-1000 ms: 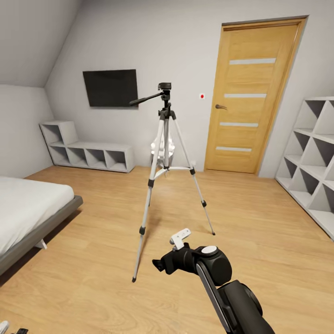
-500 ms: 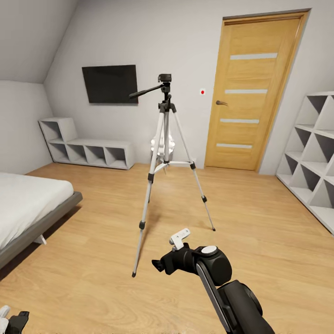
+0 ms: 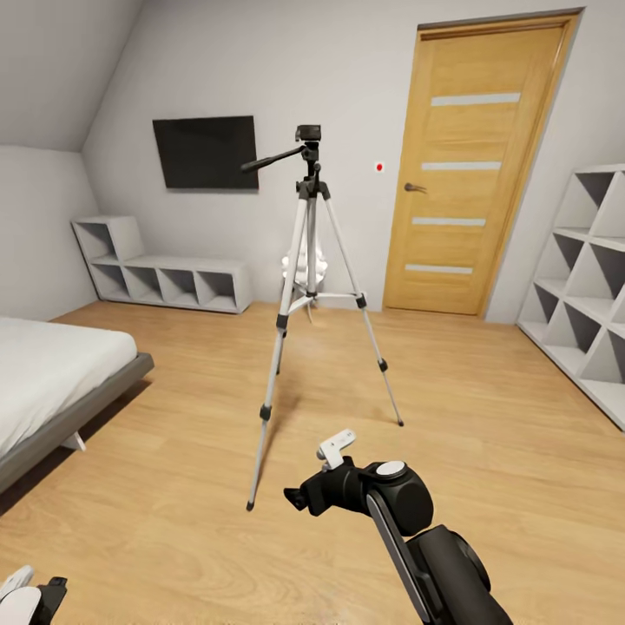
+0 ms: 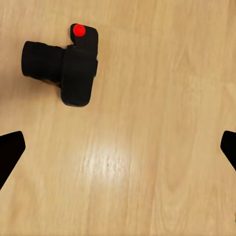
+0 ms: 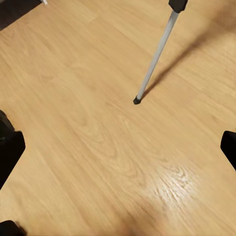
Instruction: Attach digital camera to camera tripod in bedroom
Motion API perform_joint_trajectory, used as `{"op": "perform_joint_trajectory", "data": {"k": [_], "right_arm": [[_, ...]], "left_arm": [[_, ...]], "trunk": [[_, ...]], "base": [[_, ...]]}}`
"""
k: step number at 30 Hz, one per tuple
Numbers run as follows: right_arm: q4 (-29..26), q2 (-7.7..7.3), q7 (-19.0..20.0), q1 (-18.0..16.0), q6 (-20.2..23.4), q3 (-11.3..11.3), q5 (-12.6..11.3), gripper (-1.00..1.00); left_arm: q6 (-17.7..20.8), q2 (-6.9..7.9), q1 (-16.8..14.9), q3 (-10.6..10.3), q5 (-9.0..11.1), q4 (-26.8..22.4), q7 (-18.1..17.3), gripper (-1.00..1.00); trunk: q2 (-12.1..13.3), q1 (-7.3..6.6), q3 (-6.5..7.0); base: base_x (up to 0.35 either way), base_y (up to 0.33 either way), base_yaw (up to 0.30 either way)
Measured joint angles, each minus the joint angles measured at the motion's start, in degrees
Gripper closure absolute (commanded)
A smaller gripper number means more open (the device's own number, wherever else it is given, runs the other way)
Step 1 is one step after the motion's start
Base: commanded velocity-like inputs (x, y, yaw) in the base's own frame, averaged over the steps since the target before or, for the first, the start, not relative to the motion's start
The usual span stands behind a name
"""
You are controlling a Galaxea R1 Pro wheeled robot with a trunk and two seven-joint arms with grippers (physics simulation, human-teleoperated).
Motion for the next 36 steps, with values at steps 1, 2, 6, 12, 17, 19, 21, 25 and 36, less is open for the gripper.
{"op": "perform_joint_trajectory", "data": {"k": [1,2,6,12,17,19,21,25,36], "right_arm": [[0.18,0.12,0.08,-0.01,0.00,0.02,-0.03,-1.00],[0.19,0.12,0.08,-0.01,0.00,0.02,-0.02,-1.00],[1.02,0.26,0.19,-0.02,0.00,0.15,-0.04,-1.00],[2.04,0.26,0.19,-0.03,0.00,0.27,0.07,-1.00],[2.38,0.15,0.20,-0.03,0.00,0.32,0.16,-1.00],[2.41,0.14,0.20,-0.03,0.00,0.34,0.16,-1.00],[2.46,0.13,0.20,-0.03,0.00,0.37,0.17,-1.00],[2.51,0.17,0.20,-0.03,0.00,0.39,0.23,-1.00],[0.20,-0.20,0.25,0.10,0.00,0.23,0.09,-1.00]], "left_arm": [[-0.04,-0.02,0.00,-0.03,0.02,0.00,0.04,-1.00],[-0.04,-0.02,0.00,-0.03,0.02,-0.01,0.04,-1.00],[-0.07,-0.08,0.01,-0.08,0.05,-0.07,0.19,-1.00],[-0.05,-0.19,0.01,-2.04,-0.54,-0.94,0.54,-1.00],[-0.06,-0.52,0.46,-7.33,-2.49,-6.10,3.27,-1.00],[-0.06,-0.75,0.60,-8.11,-2.74,-7.36,4.37,-1.00],[-0.08,-1.25,0.80,-9.19,-3.07,-9.21,6.35,-1.00],[-0.03,-1.63,1.01,-10.36,-3.36,-11.15,8.47,-1.00],[0.58,-1.82,-2.50,-12.93,-3.65,-11.29,9.98,-1.00]], "trunk": [[-0.40,0.22,-0.18],[-0.80,0.44,-0.36],[-2.41,1.32,-1.08],[-4.81,2.64,-2.15],[-6.44,3.55,-3.09],[-6.47,3.60,-3.53],[-6.49,3.65,-3.98],[-6.55,3.76,-4.87],[-6.70,4.04,-7.30]], "base": [[0.000,0.000,0.011],[0.000,0.000,0.037],[0.000,0.000,0.123],[0.000,0.000,0.216],[0.000,0.000,0.260],[0.000,0.000,0.273],[0.000,0.000,0.277],[0.000,0.000,0.281],[0.000,0.000,0.284]]}}
